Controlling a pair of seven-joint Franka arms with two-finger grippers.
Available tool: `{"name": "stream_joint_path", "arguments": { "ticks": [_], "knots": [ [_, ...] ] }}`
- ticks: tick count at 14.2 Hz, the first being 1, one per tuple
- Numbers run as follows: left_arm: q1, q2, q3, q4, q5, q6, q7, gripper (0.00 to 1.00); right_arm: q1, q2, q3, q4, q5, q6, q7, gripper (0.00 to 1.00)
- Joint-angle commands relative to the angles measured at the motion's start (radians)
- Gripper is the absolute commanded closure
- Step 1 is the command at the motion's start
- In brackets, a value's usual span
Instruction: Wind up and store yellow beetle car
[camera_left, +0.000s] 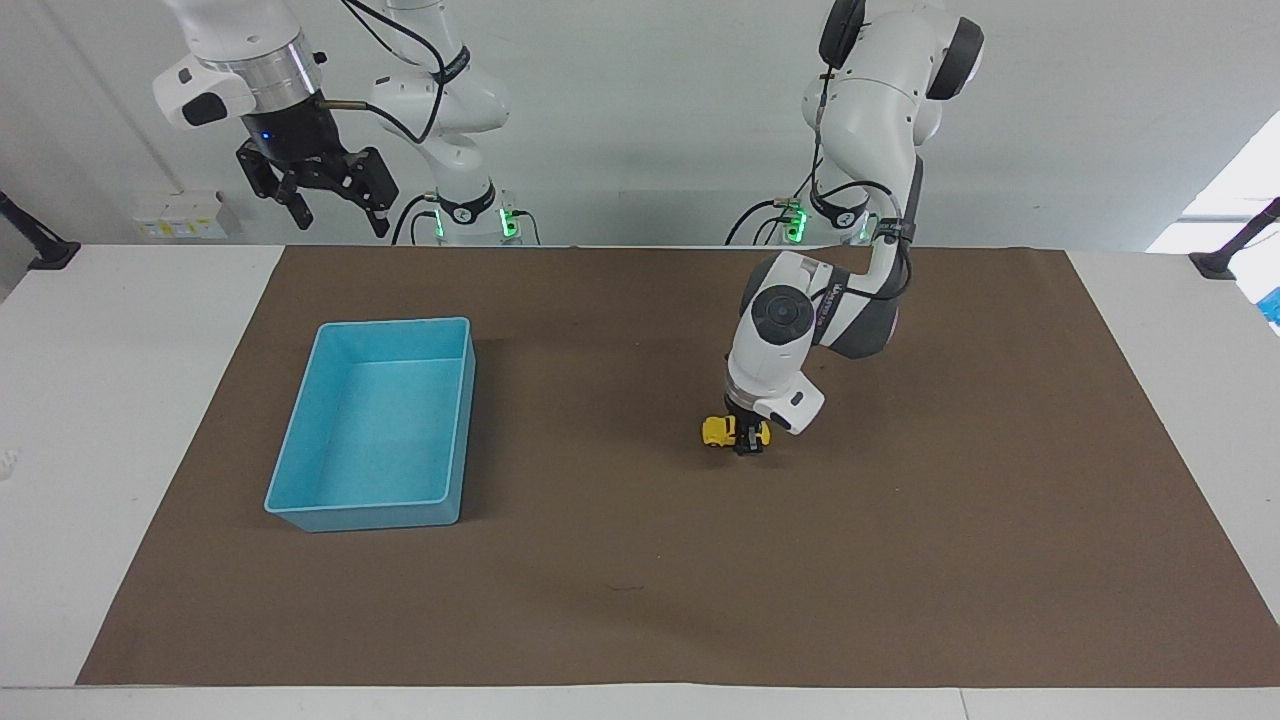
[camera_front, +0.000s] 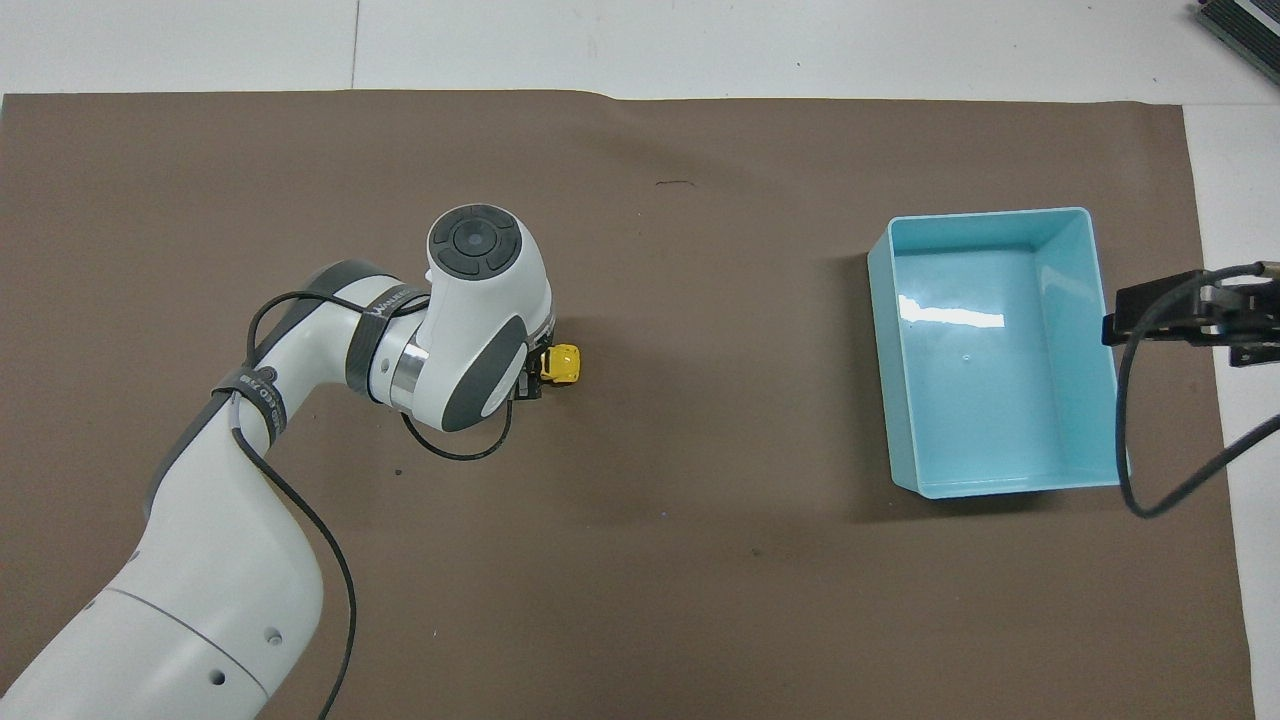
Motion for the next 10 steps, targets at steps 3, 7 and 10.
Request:
{"name": "stream_joint_path", "arguments": {
  "ticks": [3, 7, 10],
  "knots": [
    [-0.004, -0.093, -0.010, -0.004, 0.013, -0.062, 0.003, 0.00, 0.001, -0.009, -0.008, -0.017, 0.022, 0.011, 0.002, 0.00],
    [-0.003, -0.096, -0.010, 0.005, 0.013, -0.058, 0.003, 0.00, 0.001, -0.009, -0.009, -0.017, 0.022, 0.011, 0.002, 0.00],
    [-0.001, -0.093, -0.010, 0.019, 0.015, -0.052, 0.012, 0.00, 0.001, -0.009, -0.008, -0.017, 0.022, 0.011, 0.002, 0.00]
  ]
}}
